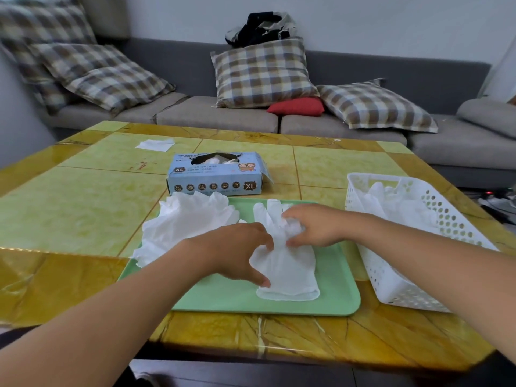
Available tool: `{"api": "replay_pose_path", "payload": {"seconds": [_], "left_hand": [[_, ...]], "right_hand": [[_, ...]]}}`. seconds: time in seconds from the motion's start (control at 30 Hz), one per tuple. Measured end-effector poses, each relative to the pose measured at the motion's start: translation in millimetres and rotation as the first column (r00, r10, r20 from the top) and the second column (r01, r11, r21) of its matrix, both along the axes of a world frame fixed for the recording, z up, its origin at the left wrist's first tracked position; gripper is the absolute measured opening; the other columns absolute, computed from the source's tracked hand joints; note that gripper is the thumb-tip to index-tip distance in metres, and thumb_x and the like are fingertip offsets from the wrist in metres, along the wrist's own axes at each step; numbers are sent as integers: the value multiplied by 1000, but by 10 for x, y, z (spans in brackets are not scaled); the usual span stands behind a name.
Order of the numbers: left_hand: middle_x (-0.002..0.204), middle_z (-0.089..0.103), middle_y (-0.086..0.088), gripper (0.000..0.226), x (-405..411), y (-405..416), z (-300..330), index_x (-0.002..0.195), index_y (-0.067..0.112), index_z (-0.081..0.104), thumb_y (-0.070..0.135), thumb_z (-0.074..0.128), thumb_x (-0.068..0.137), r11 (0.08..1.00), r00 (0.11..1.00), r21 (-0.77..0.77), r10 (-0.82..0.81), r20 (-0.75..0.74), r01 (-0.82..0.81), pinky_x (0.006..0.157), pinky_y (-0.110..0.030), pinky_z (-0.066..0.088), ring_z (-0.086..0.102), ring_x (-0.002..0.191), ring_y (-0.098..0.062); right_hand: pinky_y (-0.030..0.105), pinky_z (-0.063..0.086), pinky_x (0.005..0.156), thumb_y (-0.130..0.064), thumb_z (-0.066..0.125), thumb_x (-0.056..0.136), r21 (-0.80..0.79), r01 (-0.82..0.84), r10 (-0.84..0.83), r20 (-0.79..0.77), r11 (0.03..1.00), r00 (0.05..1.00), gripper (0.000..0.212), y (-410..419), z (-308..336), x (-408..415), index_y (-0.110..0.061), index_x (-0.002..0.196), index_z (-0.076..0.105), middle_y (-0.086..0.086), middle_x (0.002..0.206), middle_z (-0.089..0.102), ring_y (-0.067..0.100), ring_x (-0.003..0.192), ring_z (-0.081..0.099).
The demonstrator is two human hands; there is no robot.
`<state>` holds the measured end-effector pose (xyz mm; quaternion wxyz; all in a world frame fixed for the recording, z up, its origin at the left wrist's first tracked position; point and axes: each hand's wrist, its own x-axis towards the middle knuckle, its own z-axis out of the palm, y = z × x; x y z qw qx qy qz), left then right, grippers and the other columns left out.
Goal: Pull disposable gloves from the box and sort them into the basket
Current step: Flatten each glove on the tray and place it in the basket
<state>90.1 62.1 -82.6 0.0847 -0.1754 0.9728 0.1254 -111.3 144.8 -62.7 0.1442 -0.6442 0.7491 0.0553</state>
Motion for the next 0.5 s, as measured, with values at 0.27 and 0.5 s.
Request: {"api": "replay_pose_path", "payload": {"seconds": [0.27, 0.5], "left_hand": [[145, 41, 14, 71, 47, 4, 18, 140, 33, 49, 65, 70, 81, 1000, 999, -12, -11, -52, 11, 103, -36, 44, 49, 124, -15], [123, 64, 12, 32, 396, -436, 369, 121, 29, 66, 45, 64, 94, 978, 914, -6, 194, -357, -210, 85, -28, 49, 61, 99, -7]], "right_hand": [[29, 32, 114, -56, 76, 81, -9, 26, -25, 125, 1000, 992, 93, 8, 194, 31, -26, 157, 31, -6, 162, 32, 17, 146, 34], [32, 36, 113, -59, 76, 80, 97, -109, 110, -5, 989, 994, 92, 163, 85, 322, -27, 155, 33, -7, 157, 34, 16, 141, 39]]}}
